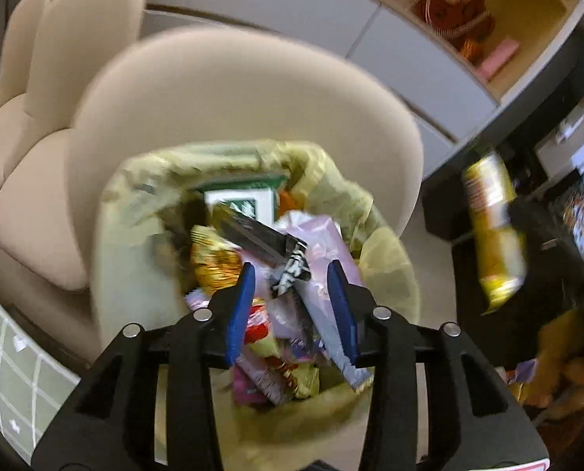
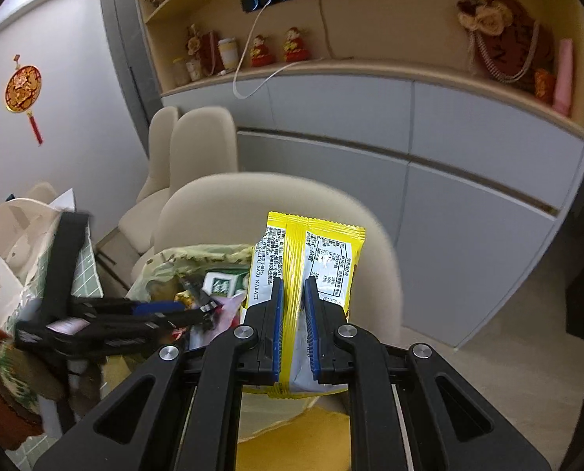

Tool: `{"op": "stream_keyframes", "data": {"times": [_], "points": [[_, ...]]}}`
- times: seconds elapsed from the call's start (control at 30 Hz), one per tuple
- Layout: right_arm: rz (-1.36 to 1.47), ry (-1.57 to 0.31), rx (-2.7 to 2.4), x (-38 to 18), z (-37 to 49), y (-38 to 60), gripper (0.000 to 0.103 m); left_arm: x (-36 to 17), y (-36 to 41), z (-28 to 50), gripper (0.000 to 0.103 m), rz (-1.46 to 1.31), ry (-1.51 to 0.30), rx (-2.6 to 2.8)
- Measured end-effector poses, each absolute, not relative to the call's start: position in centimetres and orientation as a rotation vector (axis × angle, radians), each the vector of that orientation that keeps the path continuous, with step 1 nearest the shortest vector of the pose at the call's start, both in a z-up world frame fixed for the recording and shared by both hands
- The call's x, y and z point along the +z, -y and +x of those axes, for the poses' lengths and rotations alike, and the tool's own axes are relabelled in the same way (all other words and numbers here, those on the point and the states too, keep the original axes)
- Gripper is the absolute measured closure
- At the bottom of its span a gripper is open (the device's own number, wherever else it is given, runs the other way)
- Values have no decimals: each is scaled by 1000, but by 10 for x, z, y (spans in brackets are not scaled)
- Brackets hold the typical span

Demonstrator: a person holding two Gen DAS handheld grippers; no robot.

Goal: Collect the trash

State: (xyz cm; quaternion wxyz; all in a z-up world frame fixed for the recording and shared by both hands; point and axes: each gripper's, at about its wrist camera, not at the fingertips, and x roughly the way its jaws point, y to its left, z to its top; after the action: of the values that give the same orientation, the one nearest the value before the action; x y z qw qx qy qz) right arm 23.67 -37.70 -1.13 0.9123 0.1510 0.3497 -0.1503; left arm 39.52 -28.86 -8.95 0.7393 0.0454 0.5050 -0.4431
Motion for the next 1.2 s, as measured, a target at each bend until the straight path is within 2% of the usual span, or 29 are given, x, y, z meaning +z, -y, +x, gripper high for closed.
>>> {"op": "stream_keyframes", "data": {"times": [0.27, 0.53, 0.67, 0.73, 0.77, 0.8, 0.87, 1.0, 1.2], "points": [[302, -830, -77, -50, 303, 330, 91, -51, 192, 397, 61, -19, -944, -774], [253, -1050, -24, -115, 353, 316, 91, -48, 111, 390, 59, -74, -885, -580], [269, -1056, -34, -112, 354, 320, 91, -51, 91, 379, 59, -68, -873, -522], [285, -1029, -33, -107, 350, 322, 87, -54, 84, 371, 58, -66, -879, -501], [284, -1010, -40, -102, 346, 319, 80, -55, 77, 364, 57, -73, -884, -486], [282, -997, -45, -99, 342, 317, 64, -54, 71, 358, 54, -82, -884, -474], [283, -955, -56, -89, 331, 314, 55, -53, 56, 344, 49, -102, -876, -454], [279, -879, -110, -60, 297, 304, 55, -43, 39, 309, 35, -117, -853, -427], [230, -746, -68, -11, 227, 262, 54, -26, 21, 249, 34, -26, -790, -395]]}}
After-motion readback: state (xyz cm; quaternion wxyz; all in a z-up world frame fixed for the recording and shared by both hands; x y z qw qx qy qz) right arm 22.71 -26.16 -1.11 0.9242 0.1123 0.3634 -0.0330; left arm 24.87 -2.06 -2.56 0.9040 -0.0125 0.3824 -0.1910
